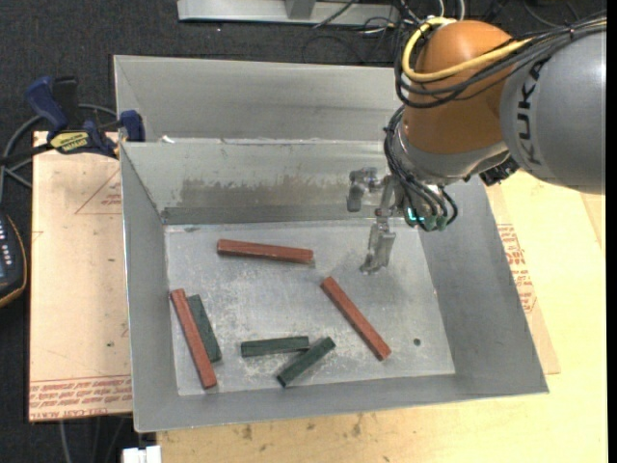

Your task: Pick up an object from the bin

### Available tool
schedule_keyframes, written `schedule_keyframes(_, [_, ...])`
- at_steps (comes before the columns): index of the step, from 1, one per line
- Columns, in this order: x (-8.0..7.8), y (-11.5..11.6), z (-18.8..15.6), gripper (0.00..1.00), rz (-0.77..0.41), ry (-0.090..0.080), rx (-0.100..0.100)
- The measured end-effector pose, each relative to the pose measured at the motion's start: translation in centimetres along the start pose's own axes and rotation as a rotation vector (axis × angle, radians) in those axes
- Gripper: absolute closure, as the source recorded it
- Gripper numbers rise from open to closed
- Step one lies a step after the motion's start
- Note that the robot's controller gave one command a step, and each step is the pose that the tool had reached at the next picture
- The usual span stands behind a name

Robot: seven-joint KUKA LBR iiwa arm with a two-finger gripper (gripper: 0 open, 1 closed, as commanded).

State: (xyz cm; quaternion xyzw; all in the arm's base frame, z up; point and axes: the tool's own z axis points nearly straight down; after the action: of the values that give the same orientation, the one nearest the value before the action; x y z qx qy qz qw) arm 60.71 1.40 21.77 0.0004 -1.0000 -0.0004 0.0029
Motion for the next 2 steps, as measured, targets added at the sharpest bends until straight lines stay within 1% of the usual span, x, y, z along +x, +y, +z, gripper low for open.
schedule_keyframes(1, [1.9,-0.7,14.3,0.0,0.087,0.001,-0.001])
schedule_keyframes(2, [11.7,-6.4,14.7,0.0,-0.187,-0.019,0.001])
